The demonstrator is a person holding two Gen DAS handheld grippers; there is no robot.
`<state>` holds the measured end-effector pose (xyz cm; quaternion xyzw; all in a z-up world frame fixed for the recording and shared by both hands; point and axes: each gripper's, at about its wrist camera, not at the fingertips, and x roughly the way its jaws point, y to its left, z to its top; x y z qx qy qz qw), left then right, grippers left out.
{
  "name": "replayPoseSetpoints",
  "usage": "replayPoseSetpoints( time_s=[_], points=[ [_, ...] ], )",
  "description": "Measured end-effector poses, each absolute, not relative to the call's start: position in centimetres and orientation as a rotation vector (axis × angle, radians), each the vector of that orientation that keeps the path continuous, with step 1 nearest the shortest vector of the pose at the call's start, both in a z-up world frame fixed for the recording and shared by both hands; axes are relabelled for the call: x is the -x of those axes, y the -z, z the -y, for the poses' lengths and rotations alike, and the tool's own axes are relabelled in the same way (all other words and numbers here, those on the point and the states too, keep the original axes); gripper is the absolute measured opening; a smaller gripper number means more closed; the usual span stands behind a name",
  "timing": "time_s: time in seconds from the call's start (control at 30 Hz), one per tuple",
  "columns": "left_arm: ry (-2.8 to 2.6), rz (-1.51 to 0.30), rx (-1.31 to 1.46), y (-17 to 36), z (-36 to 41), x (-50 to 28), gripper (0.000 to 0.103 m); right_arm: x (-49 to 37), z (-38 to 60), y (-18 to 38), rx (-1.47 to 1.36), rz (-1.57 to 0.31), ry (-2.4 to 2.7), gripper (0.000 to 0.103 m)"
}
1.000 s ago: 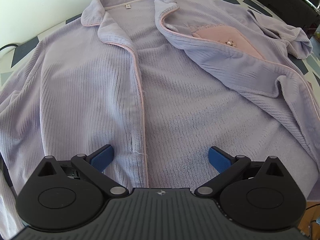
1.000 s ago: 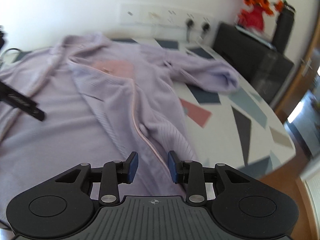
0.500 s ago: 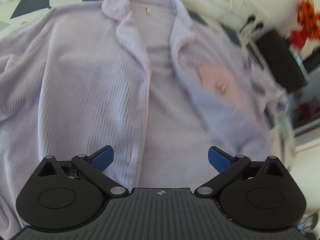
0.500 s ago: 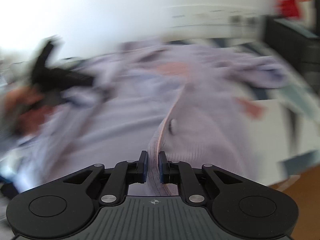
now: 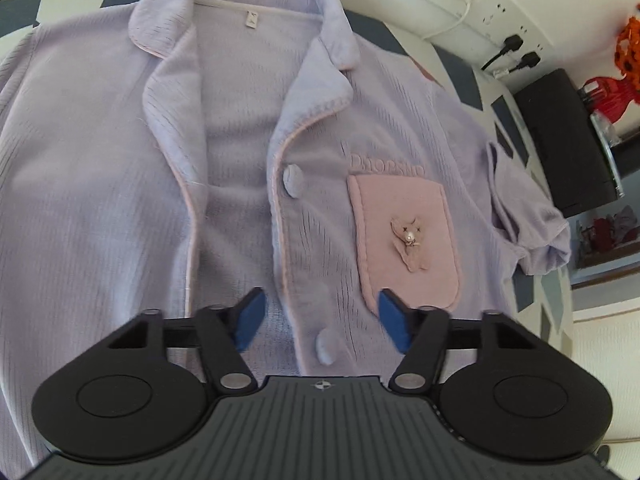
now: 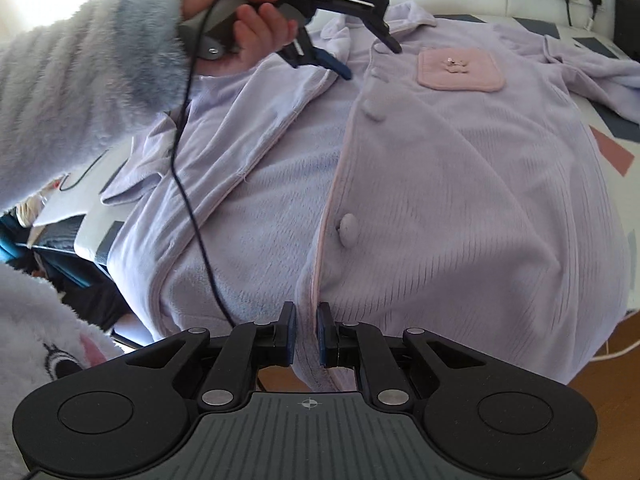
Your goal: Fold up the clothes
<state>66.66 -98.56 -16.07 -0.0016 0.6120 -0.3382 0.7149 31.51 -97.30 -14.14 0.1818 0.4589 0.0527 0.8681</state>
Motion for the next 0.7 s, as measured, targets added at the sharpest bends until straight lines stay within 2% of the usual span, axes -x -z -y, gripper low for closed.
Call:
replayPoseSetpoints(
  time_s=[0.03,0.07,0.37,0.43,0.5,0.57,0.63,0.7],
  points=[
    [0.739,-1.347,-0.002,16.1,98.6,-66.5,0.032,-31.3,97.3,14.1,-0.386,-0.958,-0.110,0.009],
    [0.727,-1.338,-0.004,16.1,98.6,-66.4,0.012,-31.2,97.2,14.1,-0.388,-0.958,-0.111,0.009],
    [0.718,-1.259,-0.013,15.9,97.1,-66.0,0.010,-31.0,96.6,15.6,-0.516,-0.955,-0.145,0.008],
    [0.681,-1.275,-0.028,16.6,96.9,-66.0,0.015,-31.3,96.1,16.9,-0.534,-0.971,-0.125,0.009],
    [0.656,-1.262,-0.070,16.4,96.9,-65.8,0.044,-31.4,95.8,18.0,-0.560,-0.976,-0.099,0.010],
    [0.670,-1.208,-0.125,15.6,96.5,-65.1,0.056,-31.3,95.7,18.7,-0.589,-0.975,-0.075,0.017],
    [0.700,-1.147,-0.178,14.6,96.1,-64.1,0.058,-31.1,95.7,19.1,-0.605,-0.992,-0.061,0.034],
    [0.722,-1.111,-0.226,13.8,95.7,-63.0,0.063,-30.8,95.9,18.9,-0.582,-1.003,-0.054,0.036]
  ],
)
